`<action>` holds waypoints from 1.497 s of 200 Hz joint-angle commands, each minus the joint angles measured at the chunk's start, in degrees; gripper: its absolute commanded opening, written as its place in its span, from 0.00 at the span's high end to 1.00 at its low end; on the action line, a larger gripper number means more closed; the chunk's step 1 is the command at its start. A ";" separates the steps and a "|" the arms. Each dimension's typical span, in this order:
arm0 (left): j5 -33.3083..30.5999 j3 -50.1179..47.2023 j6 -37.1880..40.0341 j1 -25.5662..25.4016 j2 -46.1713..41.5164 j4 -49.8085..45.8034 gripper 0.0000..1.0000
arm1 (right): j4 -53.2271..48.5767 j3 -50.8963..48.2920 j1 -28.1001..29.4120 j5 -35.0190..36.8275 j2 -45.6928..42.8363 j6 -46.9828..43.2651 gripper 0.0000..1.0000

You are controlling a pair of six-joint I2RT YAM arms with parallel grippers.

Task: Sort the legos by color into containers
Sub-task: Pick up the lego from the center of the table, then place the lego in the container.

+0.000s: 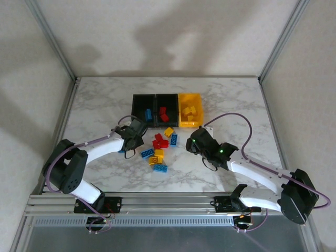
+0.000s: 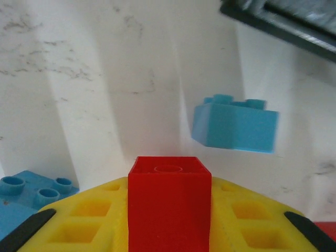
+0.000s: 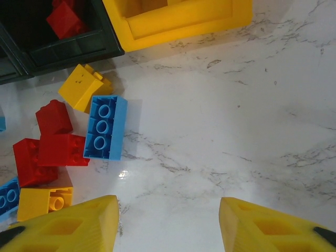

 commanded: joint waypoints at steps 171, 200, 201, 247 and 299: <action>6.22 44.29 6.86 -4.66 25.87 -5.50 0.76 | -2.90 -3.93 0.57 1.62 -8.03 5.31 0.47; 5.22 49.57 7.80 -4.40 30.87 -7.14 0.75 | -3.75 -4.11 0.55 1.98 -8.68 5.49 0.47; 5.27 49.73 7.82 -4.40 31.04 -7.19 0.75 | -3.80 -4.12 0.56 1.98 -8.75 5.49 0.47; 4.90 56.38 8.37 -4.40 37.02 -9.55 0.72 | -4.75 -4.05 0.50 2.46 -9.59 5.93 0.47; 4.81 58.75 8.35 -4.40 39.35 -10.30 0.65 | -5.85 -3.61 0.62 3.12 -10.21 5.84 0.47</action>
